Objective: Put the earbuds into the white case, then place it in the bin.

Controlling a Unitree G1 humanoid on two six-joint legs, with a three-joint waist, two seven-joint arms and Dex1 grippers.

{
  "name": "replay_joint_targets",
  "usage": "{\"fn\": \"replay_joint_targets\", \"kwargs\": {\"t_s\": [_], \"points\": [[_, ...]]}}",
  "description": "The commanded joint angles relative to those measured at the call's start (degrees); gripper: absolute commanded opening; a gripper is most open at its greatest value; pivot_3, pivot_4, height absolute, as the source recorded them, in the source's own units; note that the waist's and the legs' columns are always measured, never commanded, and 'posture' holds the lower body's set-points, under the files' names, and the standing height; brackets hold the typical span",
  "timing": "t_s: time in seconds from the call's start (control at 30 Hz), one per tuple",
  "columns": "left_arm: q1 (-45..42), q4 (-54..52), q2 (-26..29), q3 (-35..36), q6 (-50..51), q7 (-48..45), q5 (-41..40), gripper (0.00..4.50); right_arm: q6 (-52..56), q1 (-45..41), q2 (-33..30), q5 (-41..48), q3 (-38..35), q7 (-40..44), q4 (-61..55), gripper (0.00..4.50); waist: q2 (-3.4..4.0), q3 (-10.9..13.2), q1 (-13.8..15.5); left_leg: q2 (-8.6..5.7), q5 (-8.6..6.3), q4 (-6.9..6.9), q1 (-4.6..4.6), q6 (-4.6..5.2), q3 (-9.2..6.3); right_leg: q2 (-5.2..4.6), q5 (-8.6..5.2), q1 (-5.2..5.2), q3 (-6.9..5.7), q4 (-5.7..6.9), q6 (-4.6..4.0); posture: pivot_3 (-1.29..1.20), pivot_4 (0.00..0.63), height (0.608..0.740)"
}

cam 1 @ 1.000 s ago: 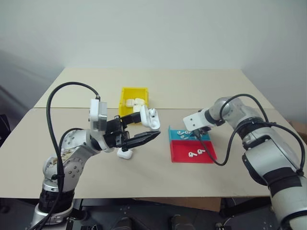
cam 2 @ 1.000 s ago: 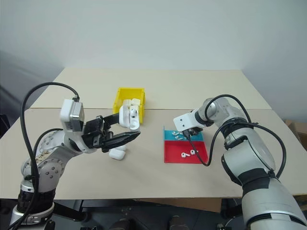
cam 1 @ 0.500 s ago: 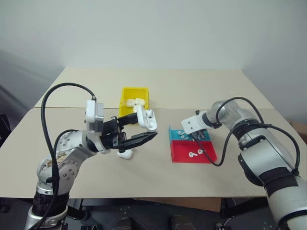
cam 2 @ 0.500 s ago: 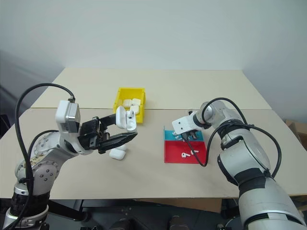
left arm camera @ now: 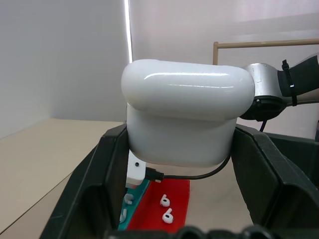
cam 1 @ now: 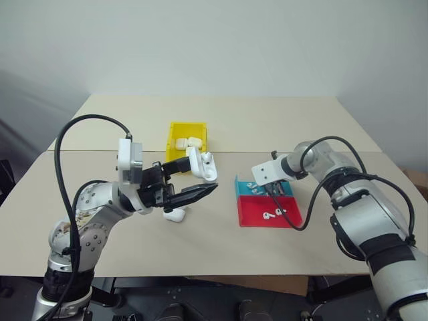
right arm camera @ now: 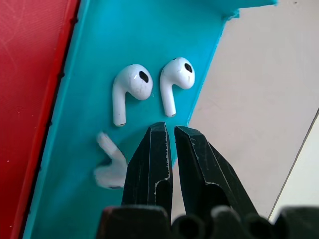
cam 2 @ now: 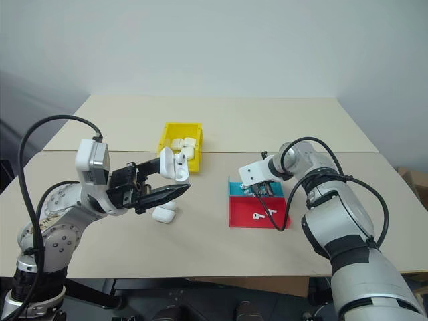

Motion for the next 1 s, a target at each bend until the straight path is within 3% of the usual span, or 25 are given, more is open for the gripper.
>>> {"fn": "replay_joint_targets", "kwargs": {"t_s": [0.03,0.1,0.23,0.5,1.0], "points": [[-0.73,-1.39,0.27,0.72,-0.87,-0.41,-0.79,2.78,1.76,-2.57,-0.59,2.59,-3.26,2.41,-0.03,0.74,0.0,0.0,-0.01,0.0,0.0,0.0,0.0,0.0,0.0,0.0,0.0,0.0,0.0,0.01,0.0,0.0,0.15,0.74],[-0.97,-1.15,0.22,0.68,-0.93,-0.56,-0.75,2.78,2.39,-2.97,-0.42,3.75,-4.74,5.07,-0.18,1.16,0.0,0.0,-0.03,0.0,0.0,0.0,0.0,0.0,0.0,0.0,0.0,0.0,0.0,0.01,0.0,0.0,0.15,0.74],[-1.05,-1.14,0.19,0.67,-0.97,-0.65,-0.68,2.78,3.19,-2.93,0.3,4.9,-6.35,7.57,-0.76,2.52,0.0,0.0,-0.02,0.0,0.0,0.0,0.02,0.0,0.0,0.0,0.0,0.02,0.0,0.01,0.0,0.0,0.15,0.74],[-0.91,-1.68,0.39,0.95,-0.72,-0.23,-0.84,2.78,4.26,-2.42,2.91,4.08,-6.31,2.52,-0.62,2.52,0.0,0.0,-0.06,0.0,0.01,0.0,0.11,-0.01,0.0,0.01,0.0,0.06,0.01,0.08,-0.01,0.0,0.15,0.74],[0.17,-3.02,1.52,1.74,-0.52,0.76,-1.67,2.78,3.32,-1.84,3.44,2.31,-4.93,3.68,-0.23,2.52,0.0,0.0,-0.12,0.0,0.01,0.01,0.17,-0.02,0.0,0.0,0.0,0.12,0.02,0.07,0.0,0.0,0.15,0.74]]}}
